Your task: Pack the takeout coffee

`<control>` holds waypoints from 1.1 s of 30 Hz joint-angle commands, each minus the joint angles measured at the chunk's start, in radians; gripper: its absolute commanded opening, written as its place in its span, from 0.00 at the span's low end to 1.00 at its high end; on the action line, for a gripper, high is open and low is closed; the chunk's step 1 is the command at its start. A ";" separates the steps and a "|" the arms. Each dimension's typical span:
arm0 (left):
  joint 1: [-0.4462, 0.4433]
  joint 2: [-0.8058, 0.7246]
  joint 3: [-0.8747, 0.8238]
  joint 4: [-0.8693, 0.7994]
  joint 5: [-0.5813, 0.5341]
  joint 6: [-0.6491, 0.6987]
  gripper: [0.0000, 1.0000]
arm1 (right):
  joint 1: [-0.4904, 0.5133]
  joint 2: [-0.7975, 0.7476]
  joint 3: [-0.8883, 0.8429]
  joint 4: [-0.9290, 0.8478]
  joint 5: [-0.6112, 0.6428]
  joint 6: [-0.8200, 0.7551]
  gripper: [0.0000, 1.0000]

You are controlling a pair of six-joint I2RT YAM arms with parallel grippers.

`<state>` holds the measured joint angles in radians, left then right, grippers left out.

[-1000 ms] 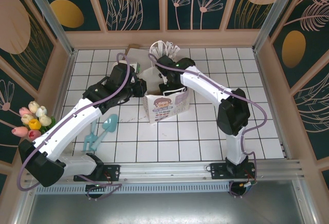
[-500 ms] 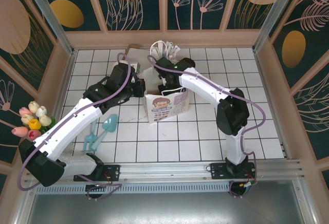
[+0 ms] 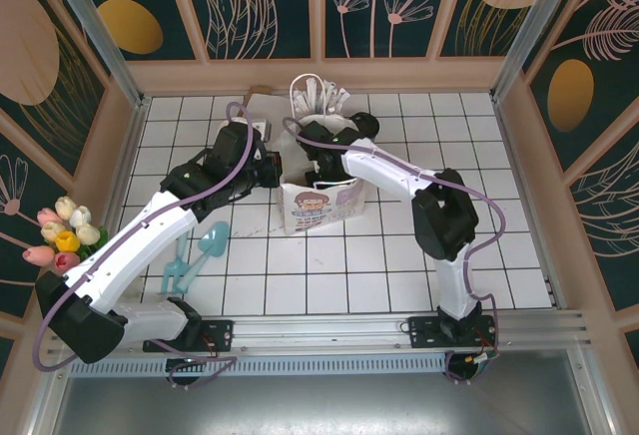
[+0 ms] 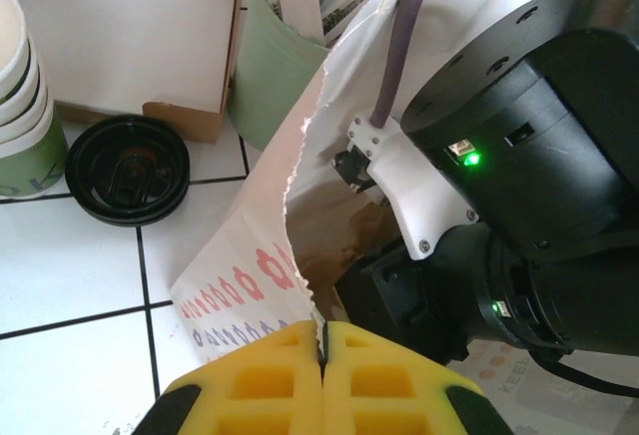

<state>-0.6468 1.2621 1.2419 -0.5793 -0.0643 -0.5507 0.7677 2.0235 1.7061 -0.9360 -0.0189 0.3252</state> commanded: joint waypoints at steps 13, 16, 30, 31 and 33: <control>0.002 -0.046 -0.035 0.045 0.006 0.019 0.00 | 0.007 0.029 -0.063 0.088 0.058 0.040 0.25; 0.001 -0.037 -0.029 0.040 0.034 0.021 0.00 | 0.008 0.024 -0.076 0.115 0.058 0.046 0.25; 0.001 -0.043 -0.032 0.069 0.041 0.021 0.00 | 0.017 0.007 -0.091 0.147 0.076 0.045 0.26; 0.002 -0.044 -0.032 0.074 0.045 0.023 0.00 | 0.018 0.005 -0.090 0.149 0.078 0.045 0.26; 0.002 -0.044 -0.029 0.077 0.045 0.023 0.00 | 0.019 -0.001 -0.090 0.153 0.081 0.043 0.28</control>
<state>-0.6468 1.2339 1.2114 -0.5499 -0.0330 -0.5499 0.7811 2.0422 1.6310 -0.7982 0.0208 0.3553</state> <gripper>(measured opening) 0.053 0.275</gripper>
